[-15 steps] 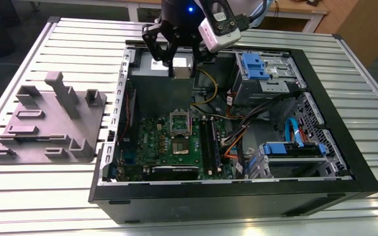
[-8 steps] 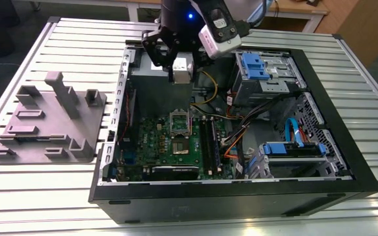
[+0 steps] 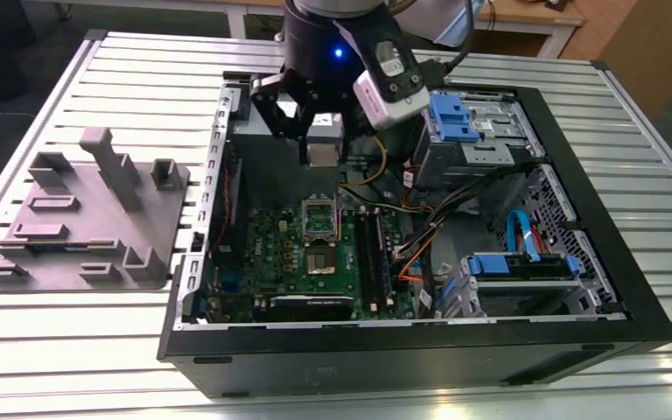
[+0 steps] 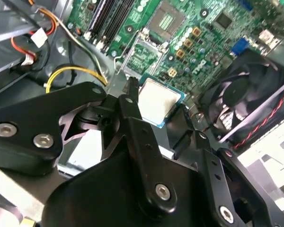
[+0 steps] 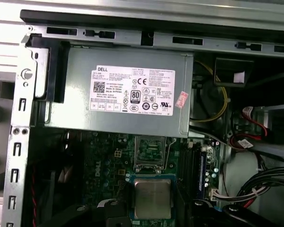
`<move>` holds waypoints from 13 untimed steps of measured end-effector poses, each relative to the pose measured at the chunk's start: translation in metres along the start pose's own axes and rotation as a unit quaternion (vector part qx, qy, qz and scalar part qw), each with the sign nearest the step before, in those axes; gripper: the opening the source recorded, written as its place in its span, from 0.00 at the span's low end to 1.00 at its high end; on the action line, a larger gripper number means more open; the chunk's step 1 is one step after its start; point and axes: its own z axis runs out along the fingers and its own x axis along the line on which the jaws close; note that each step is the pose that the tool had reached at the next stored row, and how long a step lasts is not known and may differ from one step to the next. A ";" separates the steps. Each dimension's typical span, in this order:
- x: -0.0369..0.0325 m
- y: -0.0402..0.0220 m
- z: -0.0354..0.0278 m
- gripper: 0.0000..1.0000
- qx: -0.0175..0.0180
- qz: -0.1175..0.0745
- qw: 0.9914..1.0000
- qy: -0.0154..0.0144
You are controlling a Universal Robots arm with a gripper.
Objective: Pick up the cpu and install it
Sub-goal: 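Pick up the cpu and move it towards the insertion slot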
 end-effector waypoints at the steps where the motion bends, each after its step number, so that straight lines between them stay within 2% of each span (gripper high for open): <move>1: 0.0001 -0.0020 0.0011 0.47 0.000 0.000 1.000 0.000; 6: 0.0005 -0.0069 0.0067 0.47 0.000 0.003 1.000 0.000; 10: 0.0005 -0.0079 0.0104 0.47 0.000 0.010 1.000 0.000; 13: 0.0005 -0.0080 0.0109 0.47 0.000 0.011 1.000 0.000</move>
